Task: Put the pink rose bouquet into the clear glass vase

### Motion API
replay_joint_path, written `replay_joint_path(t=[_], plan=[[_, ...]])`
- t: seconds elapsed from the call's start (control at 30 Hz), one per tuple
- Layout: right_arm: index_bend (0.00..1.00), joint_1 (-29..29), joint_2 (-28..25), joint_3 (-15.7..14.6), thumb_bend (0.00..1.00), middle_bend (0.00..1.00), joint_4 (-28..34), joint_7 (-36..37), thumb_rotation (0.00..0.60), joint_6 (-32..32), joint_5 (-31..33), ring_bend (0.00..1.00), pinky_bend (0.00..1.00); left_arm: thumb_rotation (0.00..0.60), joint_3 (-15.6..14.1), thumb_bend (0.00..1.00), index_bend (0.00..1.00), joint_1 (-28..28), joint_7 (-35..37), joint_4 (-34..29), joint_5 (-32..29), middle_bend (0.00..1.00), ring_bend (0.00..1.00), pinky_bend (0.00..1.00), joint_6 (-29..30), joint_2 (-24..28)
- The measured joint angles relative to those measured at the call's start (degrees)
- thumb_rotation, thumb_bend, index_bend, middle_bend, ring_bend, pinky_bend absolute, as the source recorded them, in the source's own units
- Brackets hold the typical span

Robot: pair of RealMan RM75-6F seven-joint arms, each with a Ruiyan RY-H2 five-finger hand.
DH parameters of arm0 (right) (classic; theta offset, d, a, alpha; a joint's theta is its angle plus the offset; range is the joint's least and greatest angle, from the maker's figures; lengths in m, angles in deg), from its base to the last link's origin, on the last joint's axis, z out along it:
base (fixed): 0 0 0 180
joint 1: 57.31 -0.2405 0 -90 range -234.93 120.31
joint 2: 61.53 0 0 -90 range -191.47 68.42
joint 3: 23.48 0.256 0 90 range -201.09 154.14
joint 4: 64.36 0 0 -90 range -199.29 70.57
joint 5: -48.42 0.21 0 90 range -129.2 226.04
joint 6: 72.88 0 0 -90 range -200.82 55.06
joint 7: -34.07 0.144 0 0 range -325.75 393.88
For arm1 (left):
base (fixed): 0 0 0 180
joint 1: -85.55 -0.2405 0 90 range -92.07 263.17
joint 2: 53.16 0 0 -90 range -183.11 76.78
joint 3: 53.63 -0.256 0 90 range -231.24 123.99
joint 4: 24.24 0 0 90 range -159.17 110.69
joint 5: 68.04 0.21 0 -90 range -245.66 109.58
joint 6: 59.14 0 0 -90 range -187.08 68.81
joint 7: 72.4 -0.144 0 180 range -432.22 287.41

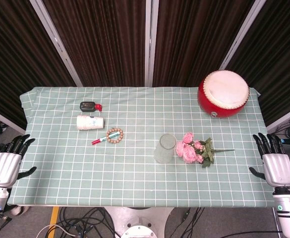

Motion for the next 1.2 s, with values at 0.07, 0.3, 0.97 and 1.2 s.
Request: replay_joint_path(t=[0.07,0.3,0.97,1.2], plan=[[0.00,0.0,0.0,-0.1,0.02,0.05,-0.1,0.0,0.600,0.2,0.1,0.00,0.00,0.600,0.0,0.00,0.18,-0.1,0.0,0.0,-0.1,0.12,0.11,0.29,-0.1,0.0],[0.00,-0.1,-0.4,-0.1,0.02,0.05,0.4,-0.4,0.600,1.0,0.6,0.00,0.00,0.600,-0.1,0.00,0.18,-0.1,0.1,0.0,-0.3,0.12,0.11,0.29,-0.3,-0.1],[0.00,-8.4,-1.3,1.9,0.00,0.01,10.9,-14.7,0.600,16.4,11.8,0.00,0.00,0.600,-0.2,0.00,0.18,-0.3,2.1,2.1,-0.5,0.12,0.11,0.29,-0.2,-1.1],[0.00,-15.2,1.3,3.3,0.00,0.00,12.6,-23.2,0.600,23.8,22.9,0.00,0.00,0.600,-0.3,0.00,0.18,-0.7,3.2,2.6,-0.6,0.12,0.11,0.29,0.3,-0.6]])
